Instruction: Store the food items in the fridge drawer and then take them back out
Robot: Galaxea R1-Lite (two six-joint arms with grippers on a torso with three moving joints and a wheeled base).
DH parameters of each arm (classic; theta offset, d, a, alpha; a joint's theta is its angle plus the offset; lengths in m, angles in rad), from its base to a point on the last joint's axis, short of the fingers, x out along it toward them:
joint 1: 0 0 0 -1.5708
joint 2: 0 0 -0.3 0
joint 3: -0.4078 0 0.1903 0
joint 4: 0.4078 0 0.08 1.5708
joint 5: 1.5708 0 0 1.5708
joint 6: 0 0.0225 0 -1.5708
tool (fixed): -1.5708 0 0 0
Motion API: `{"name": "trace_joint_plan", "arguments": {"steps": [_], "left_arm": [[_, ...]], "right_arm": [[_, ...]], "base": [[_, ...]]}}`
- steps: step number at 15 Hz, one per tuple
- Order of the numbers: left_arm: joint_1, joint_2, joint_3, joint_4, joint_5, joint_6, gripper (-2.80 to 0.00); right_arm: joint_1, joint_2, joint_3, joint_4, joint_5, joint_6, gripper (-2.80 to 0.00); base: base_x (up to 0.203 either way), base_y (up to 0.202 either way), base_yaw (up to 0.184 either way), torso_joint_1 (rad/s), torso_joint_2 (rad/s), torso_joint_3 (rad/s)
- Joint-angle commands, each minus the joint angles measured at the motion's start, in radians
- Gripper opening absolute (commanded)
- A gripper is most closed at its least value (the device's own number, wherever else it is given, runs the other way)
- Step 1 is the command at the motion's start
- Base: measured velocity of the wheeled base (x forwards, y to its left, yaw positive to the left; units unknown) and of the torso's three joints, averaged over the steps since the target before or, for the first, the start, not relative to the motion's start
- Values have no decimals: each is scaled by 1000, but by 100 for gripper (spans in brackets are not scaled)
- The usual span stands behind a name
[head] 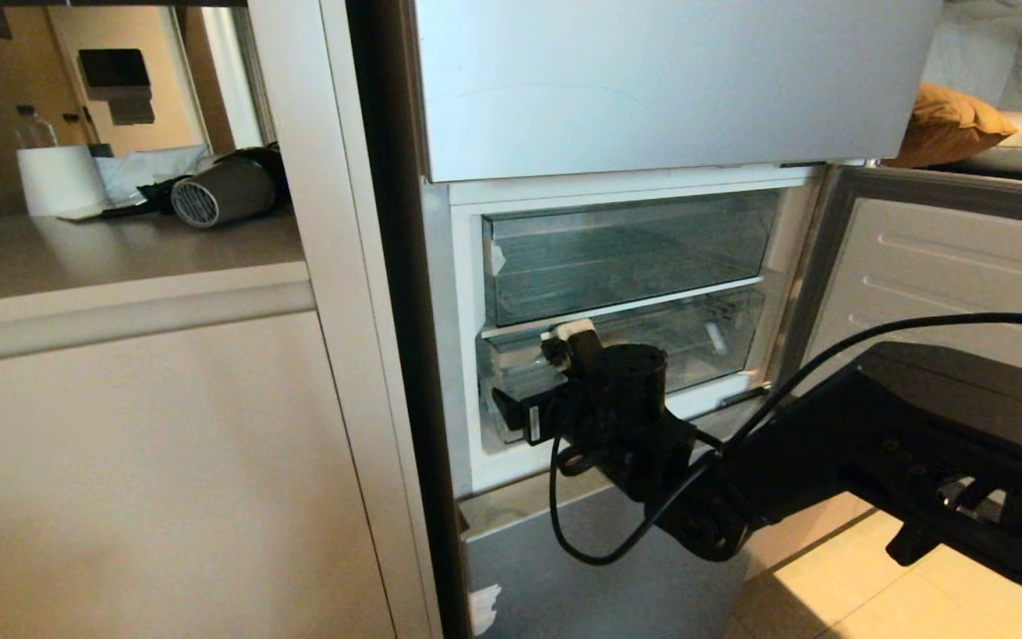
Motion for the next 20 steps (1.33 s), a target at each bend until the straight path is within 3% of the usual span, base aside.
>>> {"name": "trace_joint_plan", "arguments": {"steps": [1, 14, 20], "left_arm": [[0, 0, 0, 0, 0, 0, -280], [0, 0, 0, 0, 0, 0, -280], [0, 0, 0, 0, 0, 0, -280]], "right_arm": [[0, 24, -33, -6, -21, 0, 0], [18, 48, -65, -33, -119, -1, 0], [43, 43, -76, -43, -119, -5, 0]], "base": [[0, 0, 0, 0, 0, 0], [0, 0, 0, 0, 0, 0], [0, 0, 0, 0, 0, 0]]}}
